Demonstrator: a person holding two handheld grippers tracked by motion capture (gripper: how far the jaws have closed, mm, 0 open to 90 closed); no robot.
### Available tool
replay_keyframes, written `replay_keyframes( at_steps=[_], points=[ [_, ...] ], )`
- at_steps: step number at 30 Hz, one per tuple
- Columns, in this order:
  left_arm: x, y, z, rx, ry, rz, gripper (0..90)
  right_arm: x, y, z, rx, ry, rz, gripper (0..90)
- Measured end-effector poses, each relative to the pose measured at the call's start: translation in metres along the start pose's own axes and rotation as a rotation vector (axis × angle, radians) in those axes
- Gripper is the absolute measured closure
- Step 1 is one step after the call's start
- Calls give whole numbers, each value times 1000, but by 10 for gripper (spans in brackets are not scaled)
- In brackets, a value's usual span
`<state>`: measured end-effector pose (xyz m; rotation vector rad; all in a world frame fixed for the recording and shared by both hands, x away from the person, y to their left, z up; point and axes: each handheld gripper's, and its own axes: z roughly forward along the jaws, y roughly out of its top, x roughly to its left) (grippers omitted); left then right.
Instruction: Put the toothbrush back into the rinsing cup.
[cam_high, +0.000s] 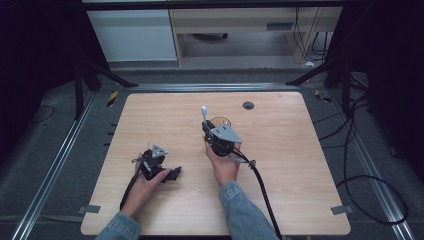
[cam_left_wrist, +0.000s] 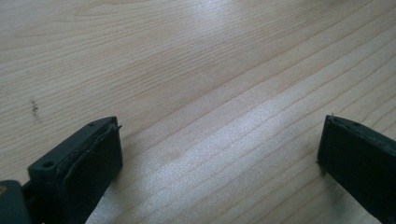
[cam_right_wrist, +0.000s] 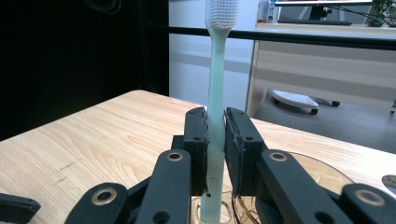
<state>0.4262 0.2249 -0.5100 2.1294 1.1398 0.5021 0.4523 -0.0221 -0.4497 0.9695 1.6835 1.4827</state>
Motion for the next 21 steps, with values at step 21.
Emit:
replay_keyframes(
  at_steps=[21],
  points=[
    [0, 0, 0, -2, 0, 0, 0, -2, -11, 0, 6, 2, 0, 793]
  ],
)
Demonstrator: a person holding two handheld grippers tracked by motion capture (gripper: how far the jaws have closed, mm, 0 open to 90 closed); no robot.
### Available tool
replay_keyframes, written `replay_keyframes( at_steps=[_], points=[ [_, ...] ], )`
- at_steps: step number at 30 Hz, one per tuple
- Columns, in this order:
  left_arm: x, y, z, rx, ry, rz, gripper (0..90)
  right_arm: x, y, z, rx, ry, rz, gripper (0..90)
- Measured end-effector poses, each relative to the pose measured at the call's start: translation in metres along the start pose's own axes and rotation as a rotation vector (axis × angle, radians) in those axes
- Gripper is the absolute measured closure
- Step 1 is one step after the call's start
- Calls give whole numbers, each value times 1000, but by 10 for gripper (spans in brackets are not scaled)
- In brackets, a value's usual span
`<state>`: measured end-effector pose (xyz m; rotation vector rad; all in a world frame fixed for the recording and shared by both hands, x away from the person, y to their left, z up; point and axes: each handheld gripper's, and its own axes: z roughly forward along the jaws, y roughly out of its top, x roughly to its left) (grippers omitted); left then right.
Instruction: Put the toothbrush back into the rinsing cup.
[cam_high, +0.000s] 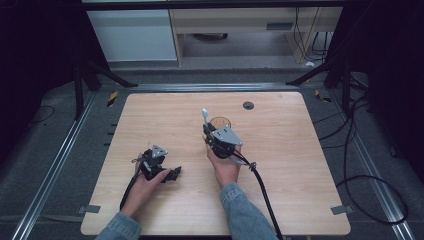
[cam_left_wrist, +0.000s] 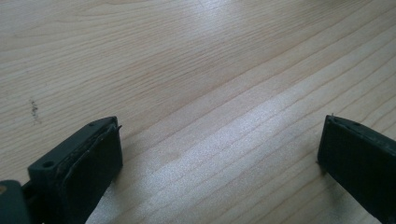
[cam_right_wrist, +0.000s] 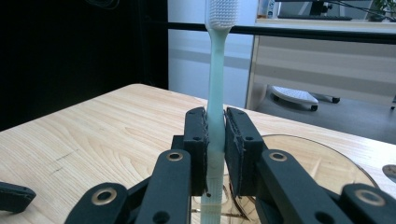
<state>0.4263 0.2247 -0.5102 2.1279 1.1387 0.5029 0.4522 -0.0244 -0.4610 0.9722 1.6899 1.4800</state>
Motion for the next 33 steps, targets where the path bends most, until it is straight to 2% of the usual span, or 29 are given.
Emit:
replay_keyframes(
  at_steps=[17, 33],
  points=[
    [0, 0, 0, 0, -1, 0, 0, 0, -4, 0, -31, -4, 1, 794],
    [0, 0, 0, -3, -2, -3, 0, 2, -10, 1, 2, 4, -26, 793]
  ],
)
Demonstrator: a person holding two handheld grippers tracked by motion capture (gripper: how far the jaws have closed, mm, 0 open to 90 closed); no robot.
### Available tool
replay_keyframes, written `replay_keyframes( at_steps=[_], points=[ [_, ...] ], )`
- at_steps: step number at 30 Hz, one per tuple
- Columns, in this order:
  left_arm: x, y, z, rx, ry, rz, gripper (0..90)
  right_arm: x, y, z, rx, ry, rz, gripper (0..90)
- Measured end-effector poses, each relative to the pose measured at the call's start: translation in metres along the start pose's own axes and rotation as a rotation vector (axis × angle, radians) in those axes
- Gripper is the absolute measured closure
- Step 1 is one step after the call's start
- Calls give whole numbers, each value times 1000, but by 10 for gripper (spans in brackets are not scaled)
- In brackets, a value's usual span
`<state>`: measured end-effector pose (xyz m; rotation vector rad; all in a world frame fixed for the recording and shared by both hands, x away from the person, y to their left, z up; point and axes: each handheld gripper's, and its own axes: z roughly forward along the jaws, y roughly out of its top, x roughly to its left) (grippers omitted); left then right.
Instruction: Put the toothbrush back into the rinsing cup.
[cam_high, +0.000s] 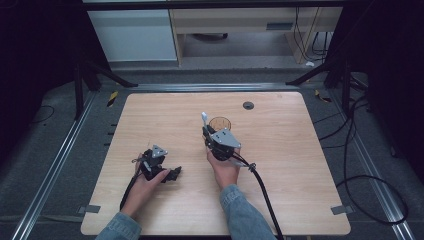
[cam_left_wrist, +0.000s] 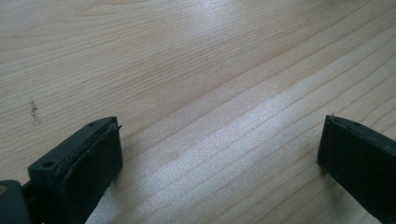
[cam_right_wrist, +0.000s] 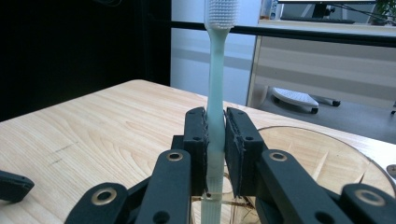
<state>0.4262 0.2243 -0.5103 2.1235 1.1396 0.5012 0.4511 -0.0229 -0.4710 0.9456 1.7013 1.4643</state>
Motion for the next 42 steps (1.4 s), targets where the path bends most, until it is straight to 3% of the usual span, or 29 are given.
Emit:
replay_keyframes(
  at_steps=[42],
  points=[
    [0, 0, 0, 0, -1, 0, 0, 0, 0, 2, 38, 13, -6, 752]
  ],
)
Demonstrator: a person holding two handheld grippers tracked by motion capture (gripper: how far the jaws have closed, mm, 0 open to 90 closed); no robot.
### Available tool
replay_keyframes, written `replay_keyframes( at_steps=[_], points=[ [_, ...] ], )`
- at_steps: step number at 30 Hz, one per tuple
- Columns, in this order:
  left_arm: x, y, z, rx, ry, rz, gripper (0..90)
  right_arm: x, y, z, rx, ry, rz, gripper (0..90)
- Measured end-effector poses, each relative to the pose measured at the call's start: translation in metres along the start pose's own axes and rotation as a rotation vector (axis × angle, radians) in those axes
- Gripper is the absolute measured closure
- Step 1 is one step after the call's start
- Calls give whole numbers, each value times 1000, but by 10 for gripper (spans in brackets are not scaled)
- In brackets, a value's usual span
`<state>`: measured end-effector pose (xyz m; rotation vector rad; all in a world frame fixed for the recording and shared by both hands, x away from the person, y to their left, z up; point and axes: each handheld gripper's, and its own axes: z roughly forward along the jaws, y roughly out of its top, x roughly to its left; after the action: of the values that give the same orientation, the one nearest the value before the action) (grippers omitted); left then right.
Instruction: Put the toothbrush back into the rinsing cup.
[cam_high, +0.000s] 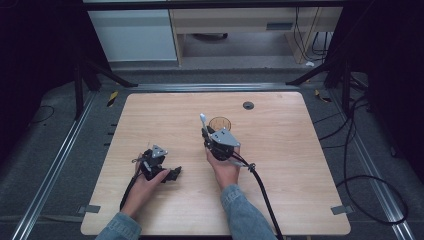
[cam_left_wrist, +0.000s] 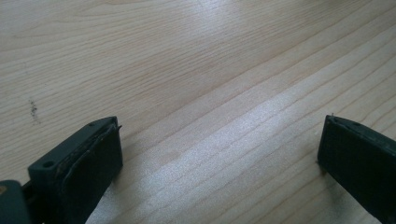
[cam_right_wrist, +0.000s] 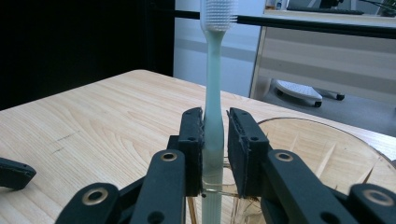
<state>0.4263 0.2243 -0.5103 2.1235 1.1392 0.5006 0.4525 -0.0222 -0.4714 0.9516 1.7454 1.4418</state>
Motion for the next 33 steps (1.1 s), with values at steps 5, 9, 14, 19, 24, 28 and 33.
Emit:
replay_keyframes(
  at_steps=[5, 9, 14, 19, 24, 28, 33],
  points=[
    [0, 0, 0, 0, 0, 0, 0, 0, 2, -1, -3, -2, -5, 735],
    [0, 0, 0, 0, 0, 0, 0, 1, 4, -1, -4, -2, -10, 716],
    [0, 0, 0, 0, 0, 0, 0, 1, 5, -1, -3, -4, -12, 698],
    [0, 0, 0, 0, 0, 0, 0, 2, 7, -1, 4, -6, -27, 678],
    [0, 0, 0, 0, 0, 0, 0, 2, 8, -1, 8, -7, -24, 661],
    [0, 0, 0, 0, 0, 0, 0, 2, 9, -2, 9, -8, -21, 644],
    [0, 0, 0, 0, 0, 0, 0, 2, 13, -5, 11, -13, -33, 617]
  ],
)
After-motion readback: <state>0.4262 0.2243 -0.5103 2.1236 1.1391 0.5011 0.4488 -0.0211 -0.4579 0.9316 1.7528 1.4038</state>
